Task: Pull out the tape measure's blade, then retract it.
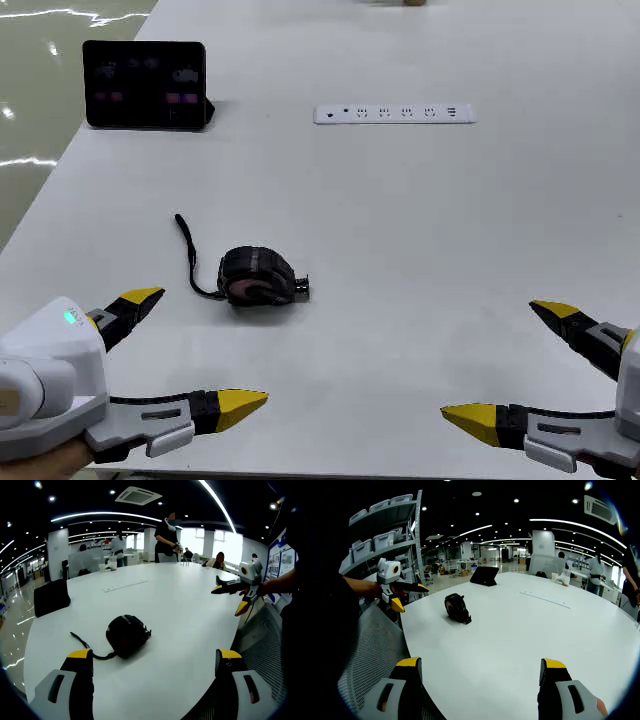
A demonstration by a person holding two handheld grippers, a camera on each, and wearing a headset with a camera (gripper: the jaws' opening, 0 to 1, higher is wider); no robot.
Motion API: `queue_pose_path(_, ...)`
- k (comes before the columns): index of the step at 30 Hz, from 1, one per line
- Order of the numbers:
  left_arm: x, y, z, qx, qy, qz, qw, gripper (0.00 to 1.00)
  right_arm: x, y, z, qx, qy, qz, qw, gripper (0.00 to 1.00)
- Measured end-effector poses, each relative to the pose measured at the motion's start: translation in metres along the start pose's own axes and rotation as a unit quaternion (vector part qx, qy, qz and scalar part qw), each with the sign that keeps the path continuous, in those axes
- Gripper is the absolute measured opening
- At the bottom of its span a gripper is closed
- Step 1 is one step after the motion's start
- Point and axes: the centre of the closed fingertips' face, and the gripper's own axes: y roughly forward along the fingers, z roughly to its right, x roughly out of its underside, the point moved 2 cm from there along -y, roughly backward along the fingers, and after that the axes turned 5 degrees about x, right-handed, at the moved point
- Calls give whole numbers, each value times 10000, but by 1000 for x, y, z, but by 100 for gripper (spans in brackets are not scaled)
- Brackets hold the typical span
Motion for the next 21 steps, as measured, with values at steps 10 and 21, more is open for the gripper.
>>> queue_pose_path(10, 0, 0, -1, -1, 1, 7, 10000, 99, 0, 1, 0, 2, 21, 2, 10000, 98)
queue_pose_path(21, 0, 1, 0, 35, 9, -5, 10000, 99, 0, 1, 1, 49, 28, 22, 10000, 99)
